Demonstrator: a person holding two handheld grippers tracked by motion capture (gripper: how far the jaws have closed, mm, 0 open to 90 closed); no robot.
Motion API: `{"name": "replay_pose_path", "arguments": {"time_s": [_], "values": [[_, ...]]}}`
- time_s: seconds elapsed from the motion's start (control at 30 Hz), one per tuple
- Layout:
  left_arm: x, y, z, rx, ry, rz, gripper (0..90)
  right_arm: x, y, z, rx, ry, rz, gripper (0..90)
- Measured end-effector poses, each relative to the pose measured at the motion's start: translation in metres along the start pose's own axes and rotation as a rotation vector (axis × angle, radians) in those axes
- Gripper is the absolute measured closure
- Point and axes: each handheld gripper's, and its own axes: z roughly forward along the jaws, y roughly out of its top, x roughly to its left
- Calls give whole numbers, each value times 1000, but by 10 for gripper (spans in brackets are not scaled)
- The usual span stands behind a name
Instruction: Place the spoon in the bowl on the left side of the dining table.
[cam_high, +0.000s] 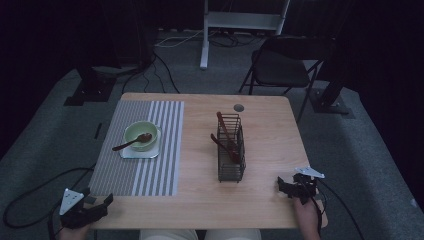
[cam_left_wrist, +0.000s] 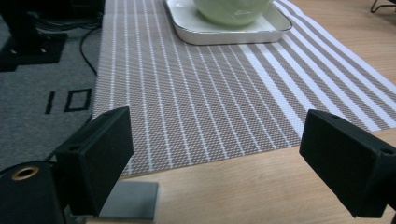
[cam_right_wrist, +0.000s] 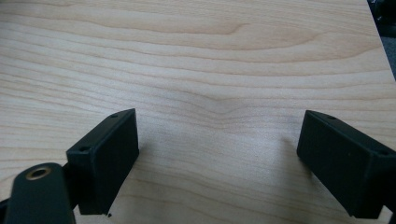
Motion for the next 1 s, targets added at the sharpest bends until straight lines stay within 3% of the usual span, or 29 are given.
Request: {"name": "replay_pose_path", "arguments": {"time_s": [0.17,0.43,0.63,0.83,1.0], "values": [[1,-5,-5,3,-5,-8,98,0,0,0,1,0,1,120],[7,-16,-13,22,26,-12,98,0,0,0,0,0,1,120],[13,-23,-19,17,48,-43,98,0,0,0,1,0,1,120],[17,-28,-27,26,104,-59,98,0,0,0,0,0,1,120],[20,-30,-29,11,95,-95,98,0,0,0,0,0,0,120]]}}
